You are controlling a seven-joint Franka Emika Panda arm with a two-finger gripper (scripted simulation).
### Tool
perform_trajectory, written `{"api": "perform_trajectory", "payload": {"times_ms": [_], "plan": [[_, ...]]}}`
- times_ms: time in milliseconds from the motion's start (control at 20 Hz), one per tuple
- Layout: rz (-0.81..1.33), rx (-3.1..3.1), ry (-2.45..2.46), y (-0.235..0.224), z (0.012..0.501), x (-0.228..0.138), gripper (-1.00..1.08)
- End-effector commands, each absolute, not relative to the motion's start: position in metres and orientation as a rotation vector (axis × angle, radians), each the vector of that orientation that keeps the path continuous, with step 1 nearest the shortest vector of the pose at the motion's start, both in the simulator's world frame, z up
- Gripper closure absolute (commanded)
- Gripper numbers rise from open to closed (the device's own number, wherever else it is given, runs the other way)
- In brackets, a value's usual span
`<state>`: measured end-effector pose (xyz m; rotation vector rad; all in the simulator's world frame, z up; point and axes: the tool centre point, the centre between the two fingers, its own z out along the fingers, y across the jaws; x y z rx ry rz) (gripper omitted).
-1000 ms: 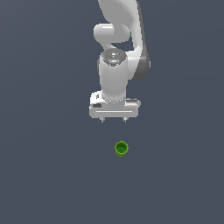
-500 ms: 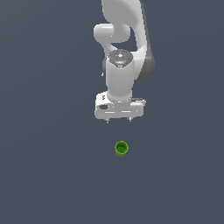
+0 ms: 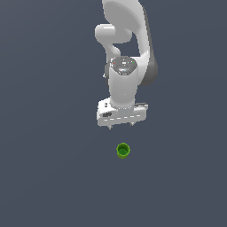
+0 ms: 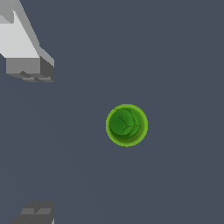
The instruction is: Pick up the object and move it to a goal position.
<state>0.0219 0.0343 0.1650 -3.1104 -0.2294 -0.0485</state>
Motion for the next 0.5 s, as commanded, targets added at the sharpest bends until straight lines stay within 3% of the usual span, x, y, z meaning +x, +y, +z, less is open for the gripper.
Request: {"api": "perform_trajectory", "payload": {"times_ms": [0,450], "plan": [[-0.044,-3.108,-0.304,0.036,0.160,0.028,-0.92],[-0.024,-3.059,-0.690,0.042,0.132,0.060,-0.92]]}}
